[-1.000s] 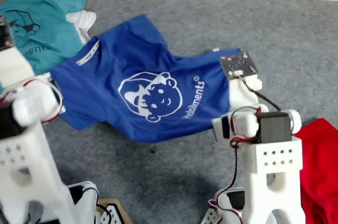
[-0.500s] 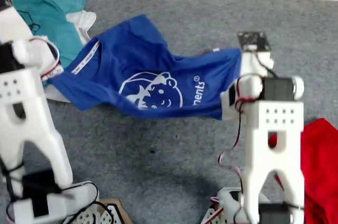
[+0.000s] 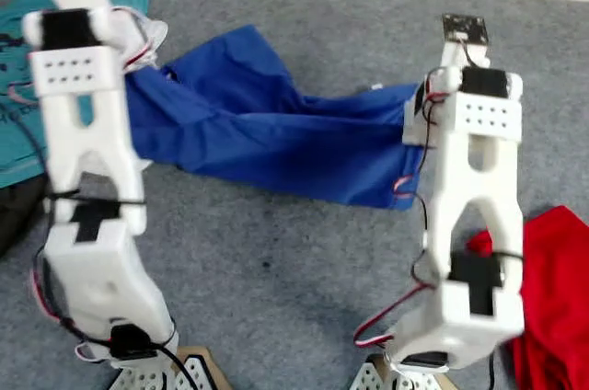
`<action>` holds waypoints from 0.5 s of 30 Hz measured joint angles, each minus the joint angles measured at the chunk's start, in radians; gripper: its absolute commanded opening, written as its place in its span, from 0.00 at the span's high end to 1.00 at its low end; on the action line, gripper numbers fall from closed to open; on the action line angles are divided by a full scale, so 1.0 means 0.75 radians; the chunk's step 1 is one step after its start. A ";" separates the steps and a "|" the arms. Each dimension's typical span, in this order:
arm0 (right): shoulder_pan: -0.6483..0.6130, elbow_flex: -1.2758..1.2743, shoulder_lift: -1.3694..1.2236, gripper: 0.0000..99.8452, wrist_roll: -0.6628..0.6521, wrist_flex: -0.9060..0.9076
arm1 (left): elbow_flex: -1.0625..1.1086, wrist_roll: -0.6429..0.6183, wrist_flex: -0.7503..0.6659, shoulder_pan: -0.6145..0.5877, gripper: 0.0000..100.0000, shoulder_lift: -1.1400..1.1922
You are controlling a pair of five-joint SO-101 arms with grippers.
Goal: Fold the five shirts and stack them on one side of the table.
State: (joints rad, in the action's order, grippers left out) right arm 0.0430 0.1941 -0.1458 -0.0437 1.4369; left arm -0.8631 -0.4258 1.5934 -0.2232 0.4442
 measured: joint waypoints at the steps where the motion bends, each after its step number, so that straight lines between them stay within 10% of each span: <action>1: 0.000 0.041 -0.053 0.99 0.000 -0.020 | -0.041 -0.004 -0.029 0.016 0.99 0.057; 15: 0.014 0.941 -0.867 0.99 0.023 -0.059 | -0.587 -0.014 -0.417 0.127 0.99 0.724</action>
State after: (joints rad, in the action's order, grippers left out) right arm 0.0537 0.8999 -0.7963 -0.0269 1.3924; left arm -1.3034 -0.4365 1.2804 -0.1281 0.9874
